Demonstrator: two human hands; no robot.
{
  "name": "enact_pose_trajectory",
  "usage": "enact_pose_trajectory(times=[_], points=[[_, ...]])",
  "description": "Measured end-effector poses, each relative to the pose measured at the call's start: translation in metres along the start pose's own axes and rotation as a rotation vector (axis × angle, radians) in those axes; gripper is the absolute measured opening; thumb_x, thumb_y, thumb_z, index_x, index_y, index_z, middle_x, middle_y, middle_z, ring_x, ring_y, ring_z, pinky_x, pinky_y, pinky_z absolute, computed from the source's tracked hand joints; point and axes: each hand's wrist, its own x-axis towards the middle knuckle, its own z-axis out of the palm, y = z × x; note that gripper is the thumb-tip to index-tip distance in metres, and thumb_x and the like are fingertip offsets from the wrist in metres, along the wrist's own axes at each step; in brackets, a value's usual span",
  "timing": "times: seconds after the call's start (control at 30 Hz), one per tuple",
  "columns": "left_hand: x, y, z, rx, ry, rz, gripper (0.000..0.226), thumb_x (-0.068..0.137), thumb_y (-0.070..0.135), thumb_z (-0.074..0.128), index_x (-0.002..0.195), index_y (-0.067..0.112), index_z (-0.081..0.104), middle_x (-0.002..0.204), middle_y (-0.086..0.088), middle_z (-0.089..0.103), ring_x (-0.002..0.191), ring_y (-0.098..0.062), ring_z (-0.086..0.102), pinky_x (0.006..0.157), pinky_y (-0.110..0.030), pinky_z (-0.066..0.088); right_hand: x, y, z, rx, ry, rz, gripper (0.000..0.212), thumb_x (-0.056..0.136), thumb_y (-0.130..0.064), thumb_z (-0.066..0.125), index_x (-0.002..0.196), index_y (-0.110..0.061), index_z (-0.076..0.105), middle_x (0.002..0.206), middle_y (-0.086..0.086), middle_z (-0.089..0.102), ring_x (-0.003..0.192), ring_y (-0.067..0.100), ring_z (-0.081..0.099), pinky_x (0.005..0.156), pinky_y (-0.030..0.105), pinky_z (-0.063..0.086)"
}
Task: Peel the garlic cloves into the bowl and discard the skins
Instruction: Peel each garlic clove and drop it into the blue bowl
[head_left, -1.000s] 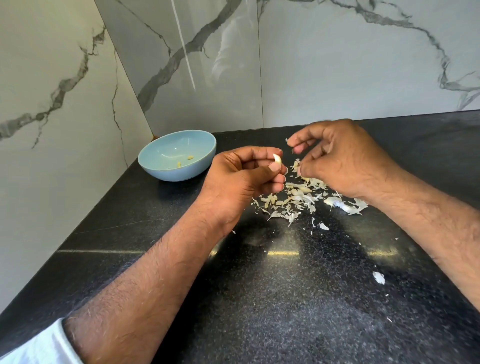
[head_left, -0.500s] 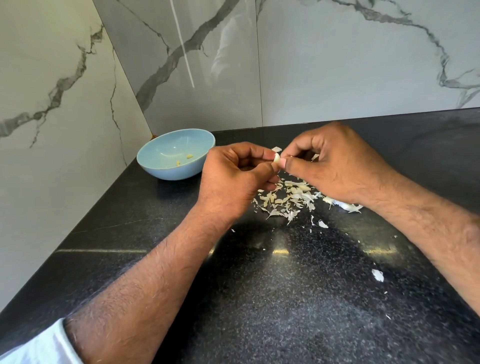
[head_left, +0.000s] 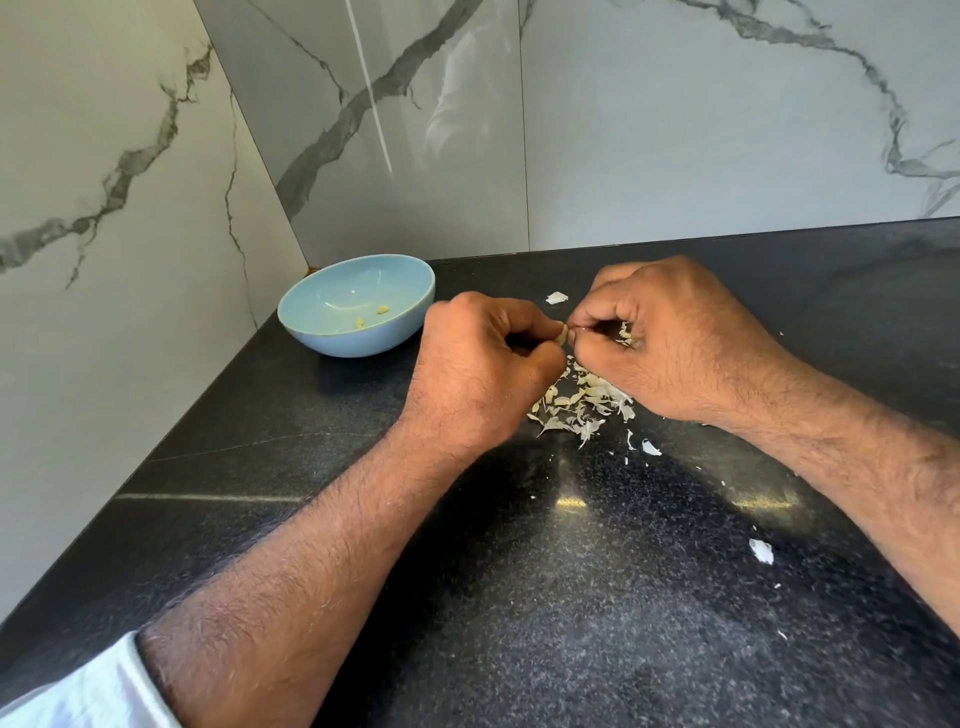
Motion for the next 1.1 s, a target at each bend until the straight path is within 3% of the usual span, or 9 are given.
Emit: enact_pose_trajectory(times=[0.1,0.23,0.43,0.57,0.63,0.7,0.9,1.1], points=[[0.000,-0.002,0.001,-0.066,-0.039,-0.084,0.011,0.087,0.009,0.081,0.091,0.017,0.086,0.067,0.008,0.076,0.058,-0.013,0.073,0.061,-0.030,0.064,-0.001,0.001,0.002,0.042,0.016,0.005,0.012,0.085,-0.018,0.076,0.074,-0.022,0.079,0.074,-0.011,0.068,0.063,0.009,0.067,0.056,0.038,0.060],[0.002,-0.003,-0.001,-0.442,-0.094,-0.284,0.007,0.088,-0.004,0.082,0.091,0.002,0.082,0.072,-0.014,0.077,0.063,-0.028,0.075,0.071,-0.044,0.067,0.000,0.003,0.002,0.161,0.048,0.030,0.013,0.083,-0.016,0.077,0.075,-0.025,0.081,0.073,-0.011,0.071,0.065,0.009,0.068,0.056,0.038,0.059],[0.005,-0.002,-0.008,-0.835,-0.096,-0.446,0.011,0.089,-0.013,0.072,0.094,-0.005,0.078,0.085,-0.025,0.077,0.067,-0.025,0.073,0.065,-0.031,0.063,0.004,0.006,-0.007,0.335,0.074,0.141,0.013,0.087,-0.013,0.078,0.080,-0.023,0.083,0.075,-0.013,0.076,0.071,0.004,0.071,0.066,0.023,0.057],[0.005,-0.002,-0.011,-0.923,-0.116,-0.481,0.014,0.091,-0.013,0.068,0.101,-0.007,0.076,0.087,-0.024,0.077,0.067,-0.021,0.074,0.063,-0.026,0.062,0.007,0.010,-0.009,0.489,0.086,0.286,0.008,0.086,-0.013,0.080,0.081,-0.019,0.083,0.072,-0.001,0.077,0.073,0.017,0.075,0.076,0.035,0.061],[0.005,-0.003,-0.011,-0.921,-0.105,-0.478,0.013,0.092,-0.013,0.068,0.102,-0.008,0.076,0.087,-0.024,0.077,0.067,-0.021,0.074,0.064,-0.027,0.062,0.007,0.009,-0.010,0.517,0.039,0.328,0.007,0.086,-0.013,0.082,0.084,-0.019,0.083,0.076,0.001,0.079,0.080,0.024,0.077,0.076,0.042,0.061],[0.005,-0.002,-0.009,-0.881,-0.087,-0.452,0.012,0.090,-0.013,0.071,0.099,-0.007,0.077,0.088,-0.026,0.077,0.068,-0.023,0.074,0.065,-0.029,0.063,0.007,0.006,-0.011,0.574,-0.015,0.356,0.003,0.087,-0.013,0.082,0.088,-0.016,0.083,0.081,0.002,0.079,0.085,0.027,0.077,0.072,0.040,0.061],[0.001,-0.002,0.001,-0.553,0.002,-0.250,0.007,0.088,-0.005,0.082,0.090,0.002,0.080,0.076,-0.012,0.078,0.067,-0.028,0.076,0.069,-0.041,0.067,0.005,0.003,-0.005,0.528,0.006,0.331,0.009,0.091,-0.027,0.080,0.090,-0.018,0.082,0.078,0.006,0.078,0.077,0.029,0.077,0.074,0.050,0.066],[-0.002,0.002,0.000,-0.233,0.117,-0.043,0.005,0.089,0.011,0.086,0.093,0.011,0.084,0.074,0.007,0.079,0.063,-0.007,0.075,0.059,-0.019,0.057,0.004,0.004,-0.001,0.444,0.011,0.252,0.007,0.096,-0.023,0.075,0.096,-0.024,0.082,0.085,-0.003,0.080,0.072,0.012,0.076,0.074,0.046,0.066]])
